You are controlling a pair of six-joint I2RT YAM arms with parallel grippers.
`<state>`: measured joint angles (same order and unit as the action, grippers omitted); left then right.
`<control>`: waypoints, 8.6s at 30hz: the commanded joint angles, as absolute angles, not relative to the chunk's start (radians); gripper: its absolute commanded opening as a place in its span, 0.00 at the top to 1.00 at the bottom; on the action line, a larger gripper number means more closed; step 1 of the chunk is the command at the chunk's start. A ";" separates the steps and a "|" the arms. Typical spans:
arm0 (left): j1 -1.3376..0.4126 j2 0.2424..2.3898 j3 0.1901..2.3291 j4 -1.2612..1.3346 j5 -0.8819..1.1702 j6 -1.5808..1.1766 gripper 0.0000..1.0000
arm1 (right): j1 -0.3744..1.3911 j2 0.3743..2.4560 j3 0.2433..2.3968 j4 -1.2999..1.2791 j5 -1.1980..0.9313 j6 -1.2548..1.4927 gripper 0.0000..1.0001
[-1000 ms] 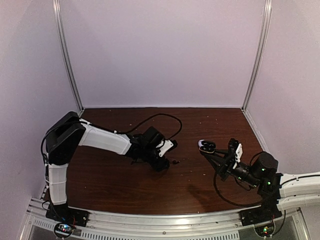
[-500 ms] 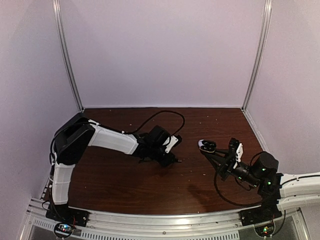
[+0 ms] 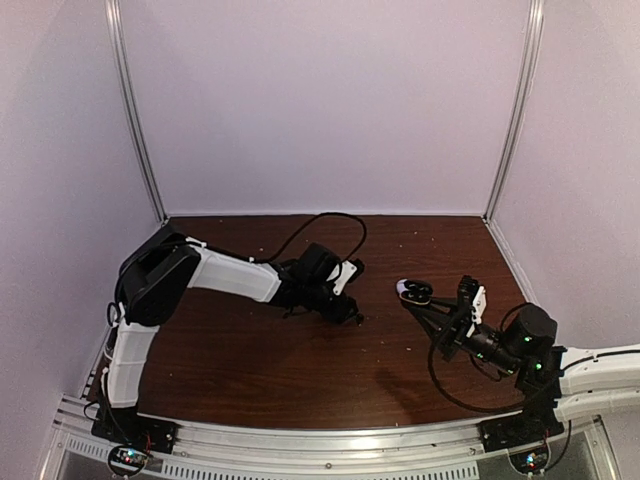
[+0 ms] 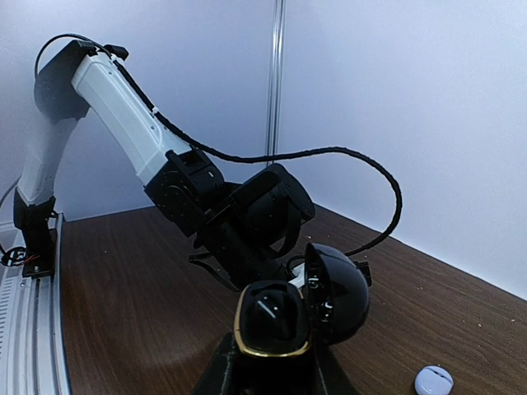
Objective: Insert the wireless bluetooth earbuds into the charging case
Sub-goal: Adjust the left earbud at the center of the board, then move the left earbud to the center of the board, then pick up the left earbud from the center of the board, then insert the left earbud into the left side groove of the charging case.
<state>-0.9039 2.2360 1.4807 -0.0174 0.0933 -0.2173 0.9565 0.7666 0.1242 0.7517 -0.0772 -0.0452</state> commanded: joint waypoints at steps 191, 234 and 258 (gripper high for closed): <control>-1.228 1.363 1.027 0.365 -0.063 0.161 0.83 | 0.953 1.071 0.292 1.023 -0.358 0.115 1.00; -1.238 1.466 1.038 0.358 -0.019 0.218 0.86 | 0.971 1.188 0.343 1.176 -0.421 0.267 1.00; -1.238 1.469 1.029 0.288 -0.033 0.206 0.85 | 0.970 1.164 0.333 1.192 -0.377 0.259 1.00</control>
